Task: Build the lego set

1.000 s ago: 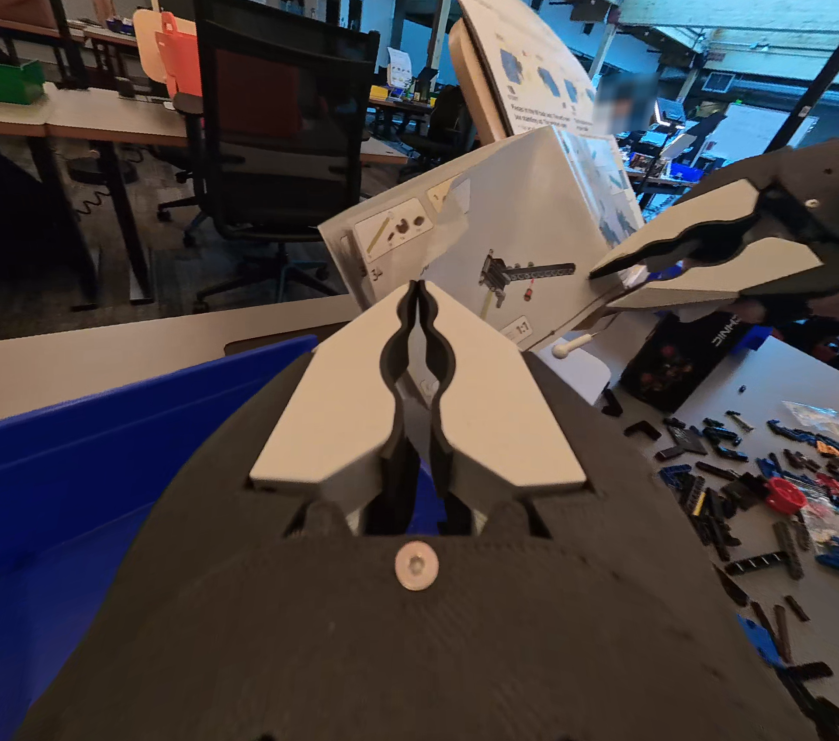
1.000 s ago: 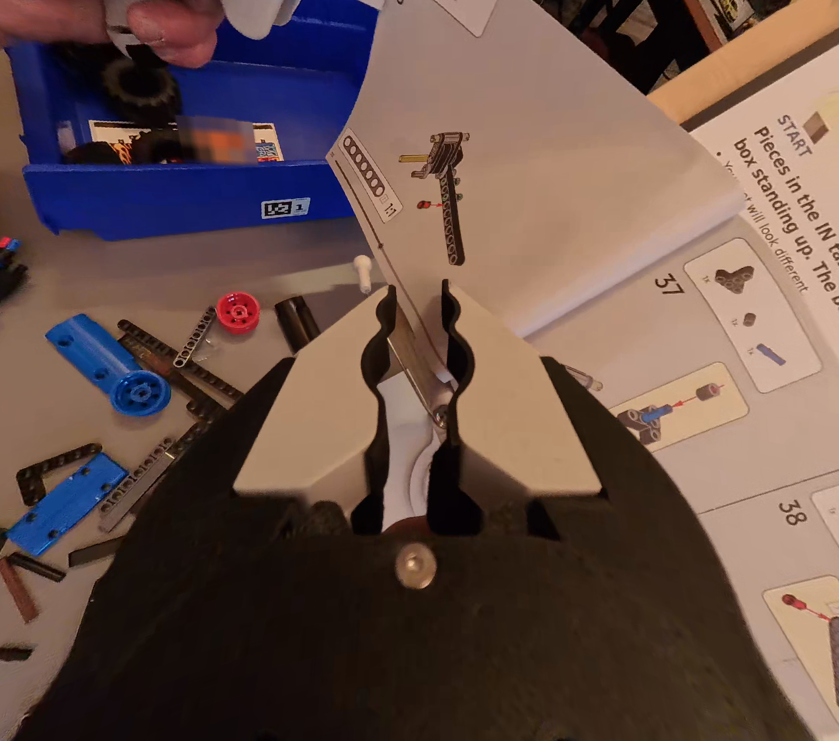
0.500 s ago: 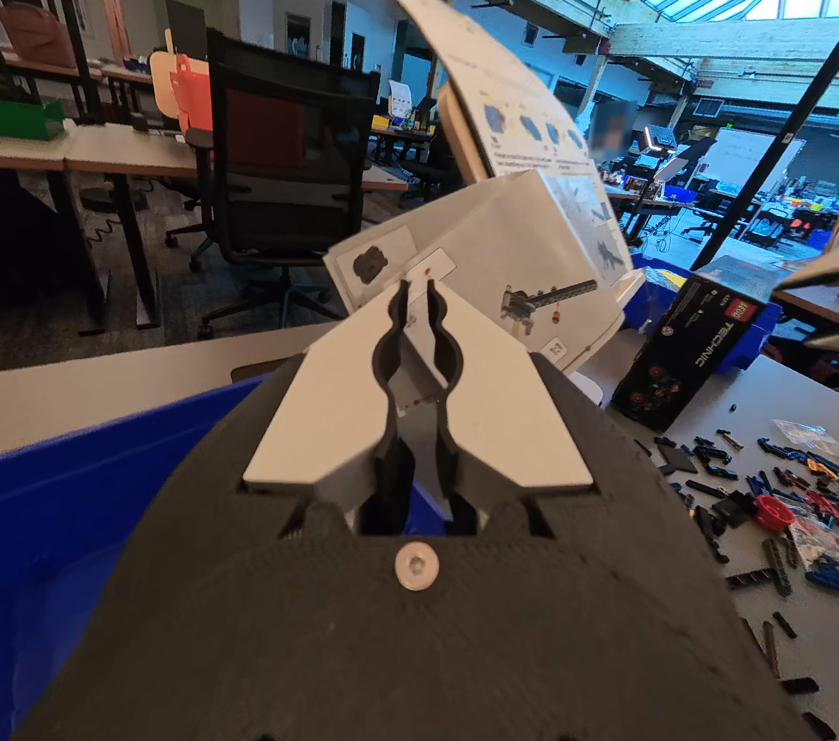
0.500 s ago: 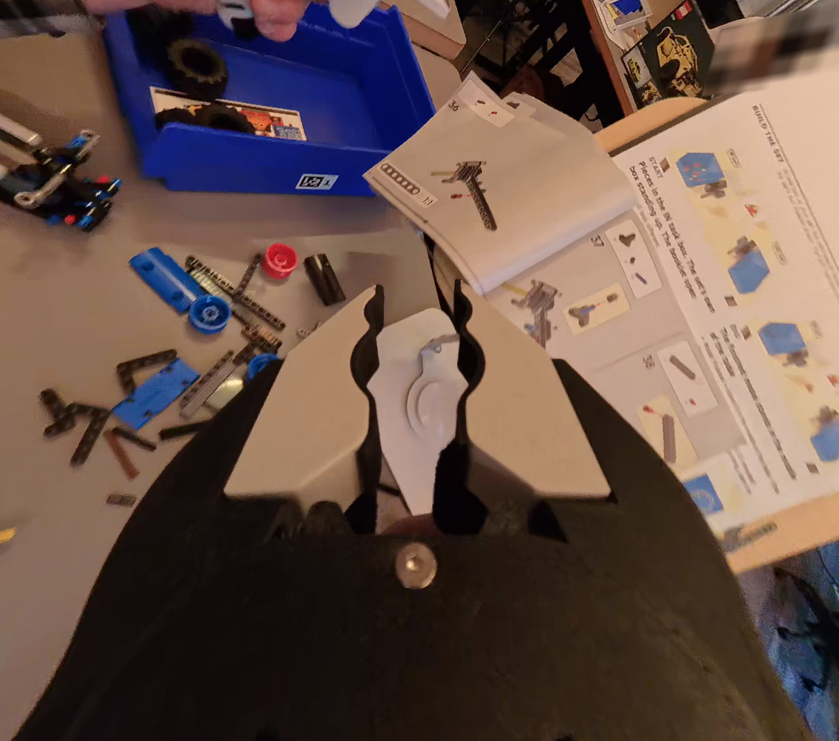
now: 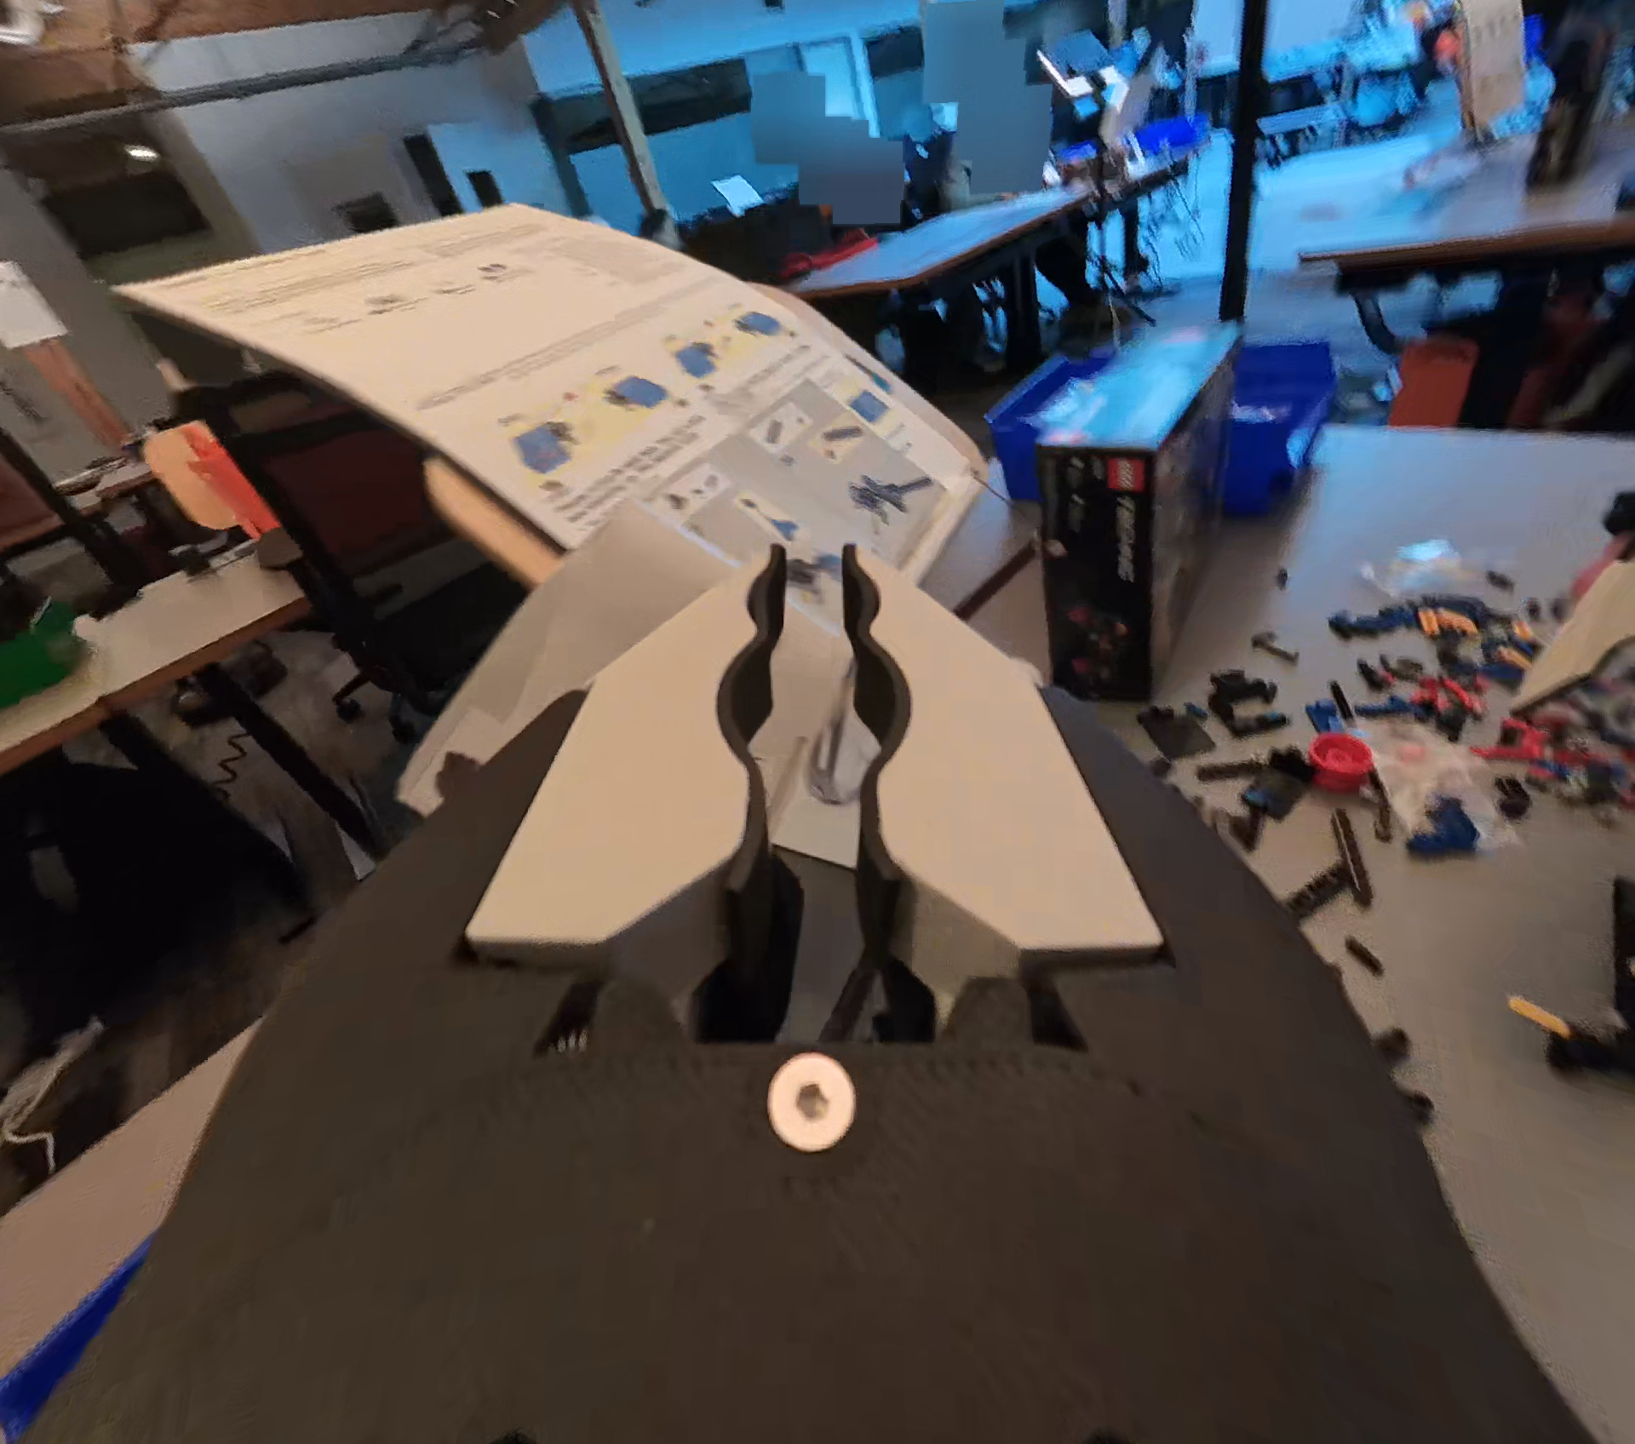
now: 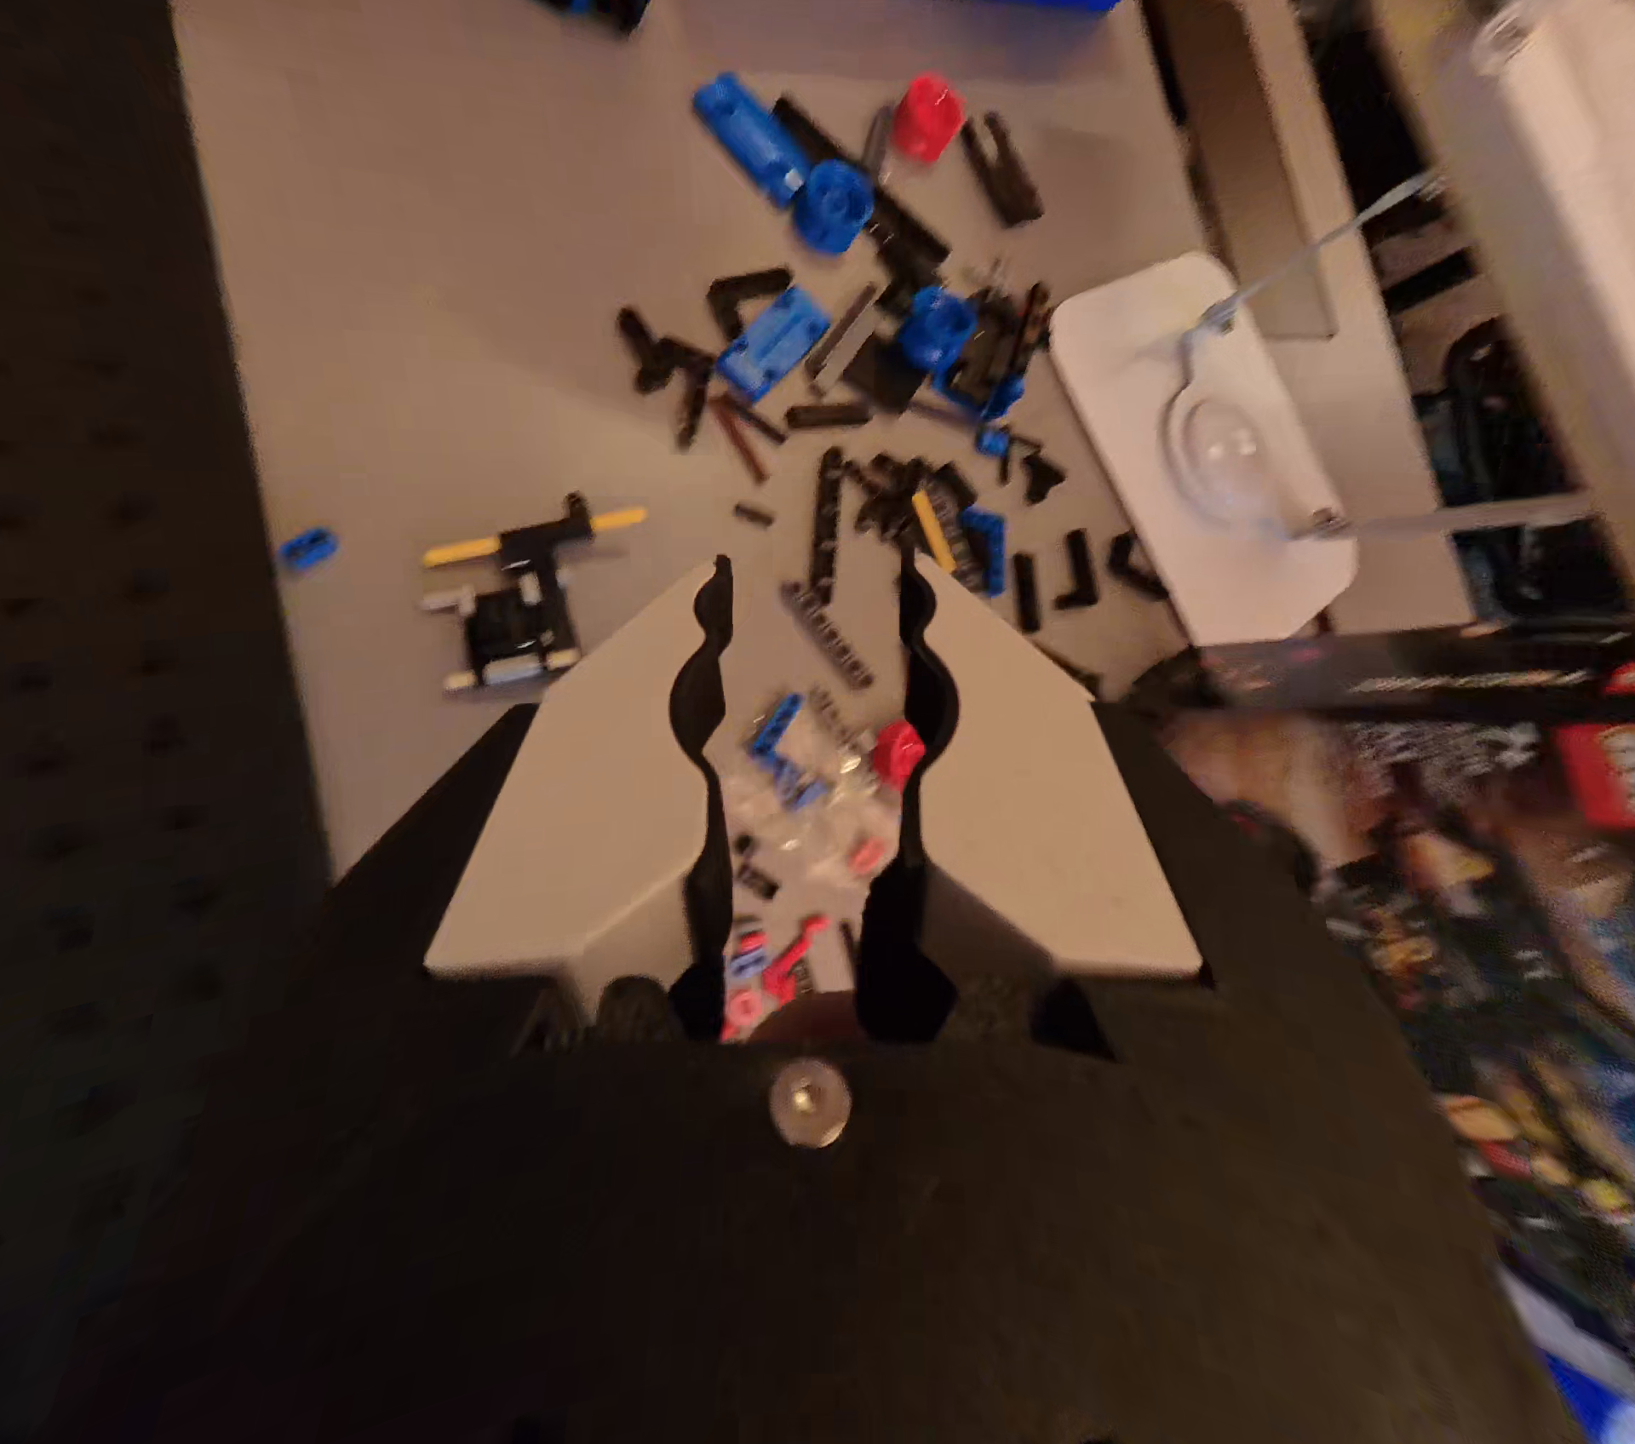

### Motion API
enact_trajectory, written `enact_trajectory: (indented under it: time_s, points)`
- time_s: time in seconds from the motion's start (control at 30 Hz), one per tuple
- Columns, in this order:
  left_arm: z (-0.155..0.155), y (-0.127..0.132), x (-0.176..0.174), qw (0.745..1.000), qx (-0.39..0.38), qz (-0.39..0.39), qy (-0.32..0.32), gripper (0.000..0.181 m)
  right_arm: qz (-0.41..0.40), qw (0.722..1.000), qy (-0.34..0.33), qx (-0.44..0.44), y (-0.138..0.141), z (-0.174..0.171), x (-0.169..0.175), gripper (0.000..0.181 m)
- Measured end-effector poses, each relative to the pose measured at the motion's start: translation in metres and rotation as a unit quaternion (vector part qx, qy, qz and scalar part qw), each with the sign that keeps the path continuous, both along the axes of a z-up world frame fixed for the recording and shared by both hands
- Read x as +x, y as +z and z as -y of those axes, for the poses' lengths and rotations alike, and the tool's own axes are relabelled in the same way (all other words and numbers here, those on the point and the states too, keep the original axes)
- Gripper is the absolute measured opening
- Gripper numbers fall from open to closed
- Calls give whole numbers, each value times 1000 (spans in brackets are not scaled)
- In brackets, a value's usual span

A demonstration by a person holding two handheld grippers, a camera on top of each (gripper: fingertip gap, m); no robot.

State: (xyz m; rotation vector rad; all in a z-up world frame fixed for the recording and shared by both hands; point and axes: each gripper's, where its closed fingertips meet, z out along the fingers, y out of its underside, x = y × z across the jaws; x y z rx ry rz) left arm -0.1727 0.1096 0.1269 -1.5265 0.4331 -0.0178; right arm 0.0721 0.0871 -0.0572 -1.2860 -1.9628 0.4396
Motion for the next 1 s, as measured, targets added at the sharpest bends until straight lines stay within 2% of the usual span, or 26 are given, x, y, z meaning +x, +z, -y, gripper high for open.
enact_trajectory:
  time_s: [0.13,0.23,0.43,0.53,0.6,0.63,0.8,0.9,1.0]
  points:
    - [3,-38,55,992,-52,-105,-36,13,24,999,-6,-48,-36,22,30,37]
    - [17,-77,99,981,-87,-147,-88,14,47,997,-7,-64,-61,32,44,37]
    - [38,-155,153,960,-148,-187,-147,17,80,994,-21,-66,-100,35,53,34]
    - [38,-182,170,951,-166,-203,-164,17,87,995,-34,-46,-112,25,53,28]
    - [41,-195,183,946,-173,-202,-183,18,85,995,-37,-39,-115,21,51,19]
    - [42,-200,189,944,-175,-202,-193,19,82,995,-36,-37,-116,20,50,7]
    - [40,-227,199,938,-182,-208,-208,21,52,998,-28,-28,-110,20,43,5]
    - [38,-232,203,942,-175,-190,-214,22,22,999,-30,-22,-99,17,37,0]
    - [34,-236,200,943,-165,-205,-205,23,2,999,-24,-41,-91,19,30,0]
